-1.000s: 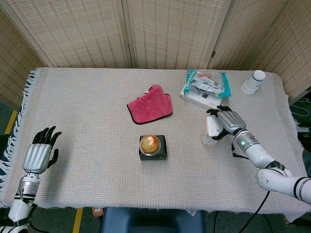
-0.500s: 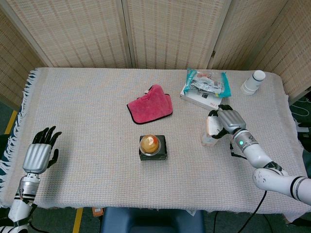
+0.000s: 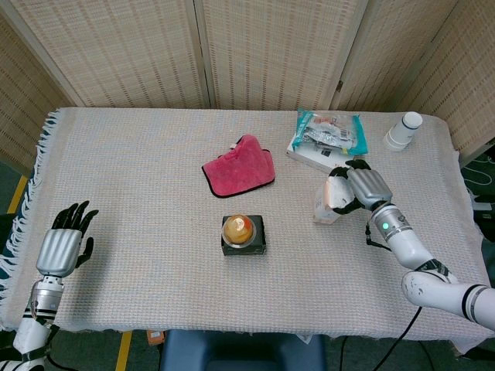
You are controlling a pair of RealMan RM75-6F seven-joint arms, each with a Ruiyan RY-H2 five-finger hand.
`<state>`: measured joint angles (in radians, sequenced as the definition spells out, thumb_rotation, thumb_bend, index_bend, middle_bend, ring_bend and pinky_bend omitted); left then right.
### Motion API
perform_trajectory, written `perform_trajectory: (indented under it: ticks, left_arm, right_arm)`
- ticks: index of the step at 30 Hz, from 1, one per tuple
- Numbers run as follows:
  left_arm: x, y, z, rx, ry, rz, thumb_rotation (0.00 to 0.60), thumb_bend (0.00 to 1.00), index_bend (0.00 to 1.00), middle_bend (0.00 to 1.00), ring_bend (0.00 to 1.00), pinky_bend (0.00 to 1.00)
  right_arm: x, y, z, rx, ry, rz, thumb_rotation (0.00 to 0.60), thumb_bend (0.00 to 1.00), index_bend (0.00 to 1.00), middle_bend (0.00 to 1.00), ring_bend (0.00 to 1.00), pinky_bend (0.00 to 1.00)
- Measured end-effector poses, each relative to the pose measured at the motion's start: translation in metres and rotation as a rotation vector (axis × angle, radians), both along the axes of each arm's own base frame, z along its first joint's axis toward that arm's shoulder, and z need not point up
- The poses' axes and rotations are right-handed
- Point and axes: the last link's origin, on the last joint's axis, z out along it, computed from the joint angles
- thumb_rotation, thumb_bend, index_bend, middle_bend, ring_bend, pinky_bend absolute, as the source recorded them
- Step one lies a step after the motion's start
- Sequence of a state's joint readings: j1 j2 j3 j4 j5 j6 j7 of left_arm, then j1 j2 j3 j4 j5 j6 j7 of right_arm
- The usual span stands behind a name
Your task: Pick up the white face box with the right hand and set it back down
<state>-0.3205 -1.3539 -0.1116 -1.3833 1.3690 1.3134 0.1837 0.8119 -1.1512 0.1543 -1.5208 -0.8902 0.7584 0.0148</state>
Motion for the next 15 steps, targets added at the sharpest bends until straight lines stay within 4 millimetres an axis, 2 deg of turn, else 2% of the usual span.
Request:
perform_trajectory:
  ticks: [6, 10, 15]
  left_arm:
    - [0.001, -0.001, -0.001, -0.002, 0.001, -0.003, 0.600, 0.55, 0.16, 0.00, 0.00, 0.11]
    - [0.000, 0.000, 0.000, 0.001, 0.002, 0.002, 0.600, 0.55, 0.16, 0.00, 0.00, 0.11]
    - [-0.001, 0.001, 0.001, 0.004, 0.003, 0.006, 0.600, 0.55, 0.16, 0.00, 0.00, 0.11]
  right_arm:
    - [-0.015, -0.006, 0.004, -0.088, -0.311, -0.022, 0.600, 0.33, 0.48, 0.49, 0.32, 0.00]
    - [-0.041, -0.013, -0.001, -0.138, -0.514, -0.045, 0.600, 0.34, 0.46, 0.49, 0.32, 0.00]
    - [-0.073, -0.019, -0.015, -0.166, -0.663, -0.056, 0.600, 0.36, 0.46, 0.49, 0.32, 0.00]
